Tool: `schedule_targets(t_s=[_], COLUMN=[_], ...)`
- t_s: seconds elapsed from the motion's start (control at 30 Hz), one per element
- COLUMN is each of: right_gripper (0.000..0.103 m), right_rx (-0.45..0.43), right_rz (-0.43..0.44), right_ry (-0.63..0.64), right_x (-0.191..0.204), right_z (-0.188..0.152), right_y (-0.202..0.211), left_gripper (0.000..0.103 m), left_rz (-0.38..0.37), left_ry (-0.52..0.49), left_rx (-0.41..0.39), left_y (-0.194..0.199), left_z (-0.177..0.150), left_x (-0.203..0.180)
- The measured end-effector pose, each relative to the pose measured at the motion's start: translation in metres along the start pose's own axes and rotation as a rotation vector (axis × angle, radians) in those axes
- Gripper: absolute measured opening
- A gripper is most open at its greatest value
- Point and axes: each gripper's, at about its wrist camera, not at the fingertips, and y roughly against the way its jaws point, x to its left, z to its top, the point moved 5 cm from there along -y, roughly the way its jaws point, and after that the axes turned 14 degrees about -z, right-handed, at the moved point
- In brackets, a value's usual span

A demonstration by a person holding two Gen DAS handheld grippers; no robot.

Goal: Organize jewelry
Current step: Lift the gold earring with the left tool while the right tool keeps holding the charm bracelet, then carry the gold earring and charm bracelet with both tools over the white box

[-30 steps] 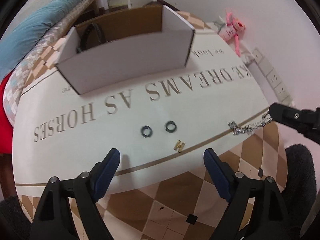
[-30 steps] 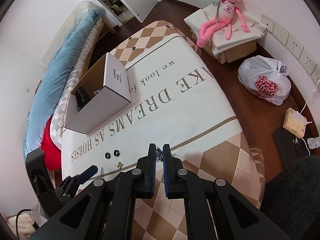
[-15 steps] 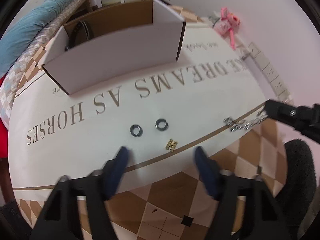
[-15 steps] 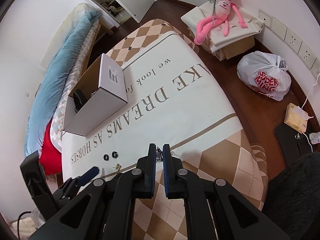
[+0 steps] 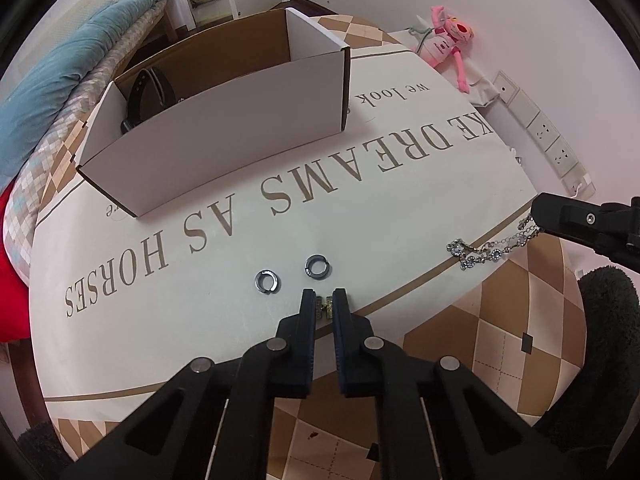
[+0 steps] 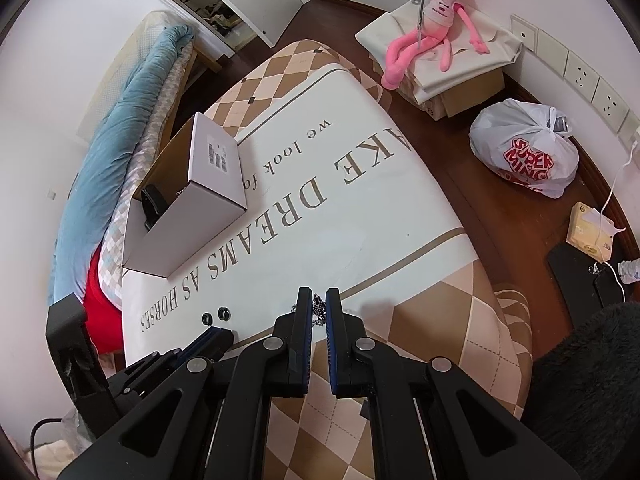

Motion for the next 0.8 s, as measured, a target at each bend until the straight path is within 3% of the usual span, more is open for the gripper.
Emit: schedule_targets(t_s=[0.23, 0.47, 0.6, 0.8], right_gripper=[0.007, 0.007, 0.007, 0.007], right_rx=[-0.004, -0.016, -0.015, -0.015], right_rz=[0.005, 0.025, 0.036, 0.045], right_ry=[-0.004, -0.002, -0.002, 0.001], right_x=[-0.001, 0.003, 0.006, 0.009], right_z=[0.003, 0.005, 0.005, 0.005], right_y=[0.003, 0.011, 0.012, 0.014], left_gripper=[0.005, 0.005, 0.006, 0.006], left_rz=[-0.029, -0.126, -0.173, -0.186], left_ry=[0.04, 0.174, 0.237, 0.292], left_rx=[-0.022, -0.05, -0.024, -0.012], left_y=[0.012, 0.048, 0.054, 0.062], left_z=[-0.001, -0.001, -0.009, -0.029], left_x=[0.005, 0.03, 0.041, 0.054])
